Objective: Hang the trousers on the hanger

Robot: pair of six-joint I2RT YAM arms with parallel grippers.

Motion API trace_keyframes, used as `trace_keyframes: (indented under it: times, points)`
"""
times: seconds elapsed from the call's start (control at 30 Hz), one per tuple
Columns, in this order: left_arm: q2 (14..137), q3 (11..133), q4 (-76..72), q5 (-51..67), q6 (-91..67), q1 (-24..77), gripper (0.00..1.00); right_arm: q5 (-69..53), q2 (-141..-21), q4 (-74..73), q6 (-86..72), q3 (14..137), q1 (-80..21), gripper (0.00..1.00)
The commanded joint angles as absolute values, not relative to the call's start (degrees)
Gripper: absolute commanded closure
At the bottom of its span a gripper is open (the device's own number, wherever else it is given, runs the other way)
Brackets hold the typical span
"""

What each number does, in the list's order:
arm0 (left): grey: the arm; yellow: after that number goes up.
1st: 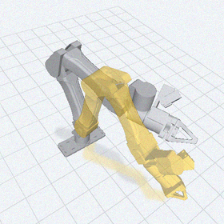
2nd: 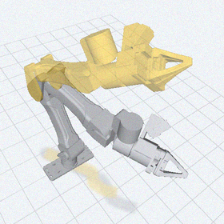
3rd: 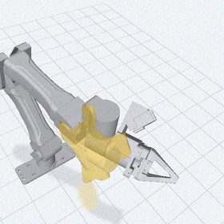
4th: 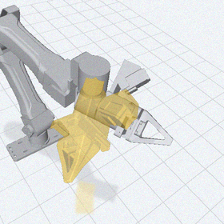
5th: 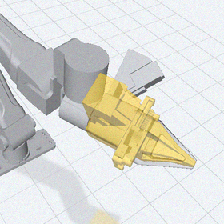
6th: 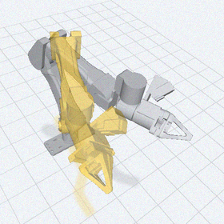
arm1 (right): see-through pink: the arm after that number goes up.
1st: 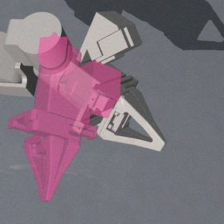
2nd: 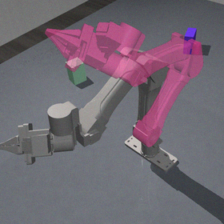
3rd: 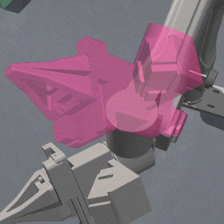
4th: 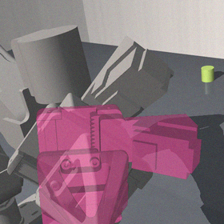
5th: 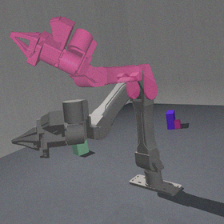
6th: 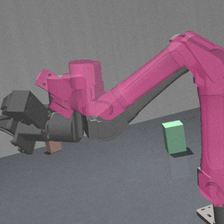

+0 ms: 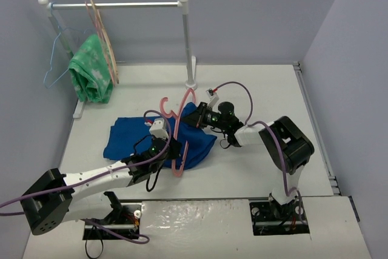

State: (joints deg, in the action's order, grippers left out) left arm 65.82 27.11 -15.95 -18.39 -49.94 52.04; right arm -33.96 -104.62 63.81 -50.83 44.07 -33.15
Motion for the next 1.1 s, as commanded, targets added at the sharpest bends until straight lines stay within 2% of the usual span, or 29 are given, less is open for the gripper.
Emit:
trace_keyframes:
  times: [0.0,0.3,0.47,0.6,0.83,1.07]
  points:
    - [62.9,26.4,-26.3,-18.2,-51.0,50.5,1.0,-37.7,-107.0,74.1,-52.0,44.9,-34.8,0.96]
    - [65.7,22.5,-35.6,-13.5,-51.6,46.6,1.0,-37.4,-107.8,68.5,-48.7,46.5,-35.3,0.96]
    - [68.2,21.7,-43.2,-10.8,-49.1,46.6,1.0,-36.0,-109.3,64.3,-46.8,47.7,-35.8,0.91]
    - [68.8,22.3,-45.4,-7.7,-48.1,46.8,1.0,-35.7,-110.3,61.2,-44.2,49.5,-36.0,0.83]
    - [68.5,21.0,-46.5,-6.7,-49.4,46.8,1.0,-35.2,-110.4,50.1,-35.8,54.8,-36.5,0.5]
    - [67.4,21.7,-40.0,-11.8,-50.3,46.8,1.0,-31.4,-103.5,32.6,-22.6,58.7,-36.4,0.48]
